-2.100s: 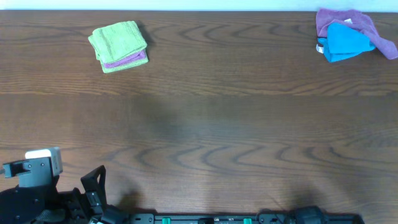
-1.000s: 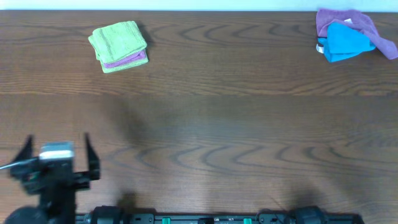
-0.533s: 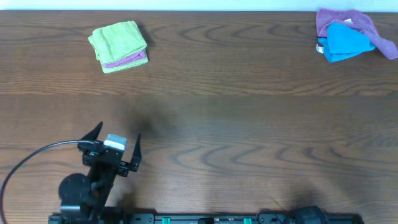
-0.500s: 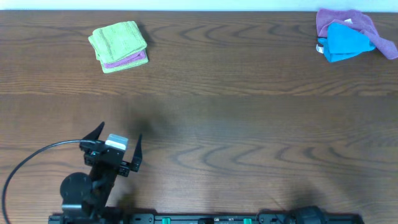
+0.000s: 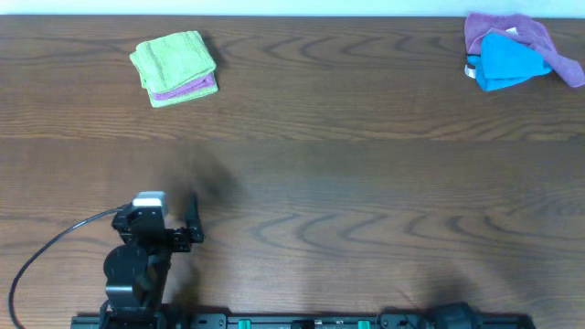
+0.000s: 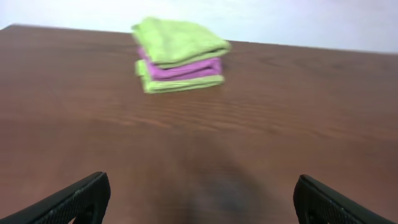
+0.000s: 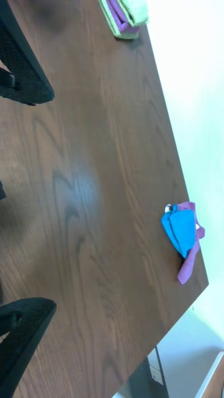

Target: Fold the cloth

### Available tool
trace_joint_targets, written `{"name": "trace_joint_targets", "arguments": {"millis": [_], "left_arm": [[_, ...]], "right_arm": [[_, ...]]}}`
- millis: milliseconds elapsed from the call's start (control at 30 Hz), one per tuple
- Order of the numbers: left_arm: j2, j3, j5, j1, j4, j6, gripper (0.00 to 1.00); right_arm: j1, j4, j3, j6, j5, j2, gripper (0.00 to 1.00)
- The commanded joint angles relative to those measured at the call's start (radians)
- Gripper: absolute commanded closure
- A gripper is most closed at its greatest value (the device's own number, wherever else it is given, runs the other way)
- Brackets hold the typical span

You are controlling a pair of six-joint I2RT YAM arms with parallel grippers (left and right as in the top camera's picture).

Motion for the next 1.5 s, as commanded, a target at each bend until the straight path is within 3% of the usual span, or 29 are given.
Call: {"name": "trace_joint_targets", "arguments": {"millis": [0,367,1467], "left_arm": [[-0.021,-0.003,-0.116,0.007,-0.027,-0.084,0.05],[-0.137,-0.150,-0.140,0.007,0.003,-0.145,0.05],[-0.137,-0.148,-0.166,0.007,0.003,-0.106,0.05]], "right_arm": [[0.014,-0.001,0.000,-0.011,0.013,0.005,0.01],[0.014,-0.001,0.000,-0.011,0.013,0.005,0.01],[0.014,-0.001,0.000,-0.011,0.013,0.005,0.01]]}}
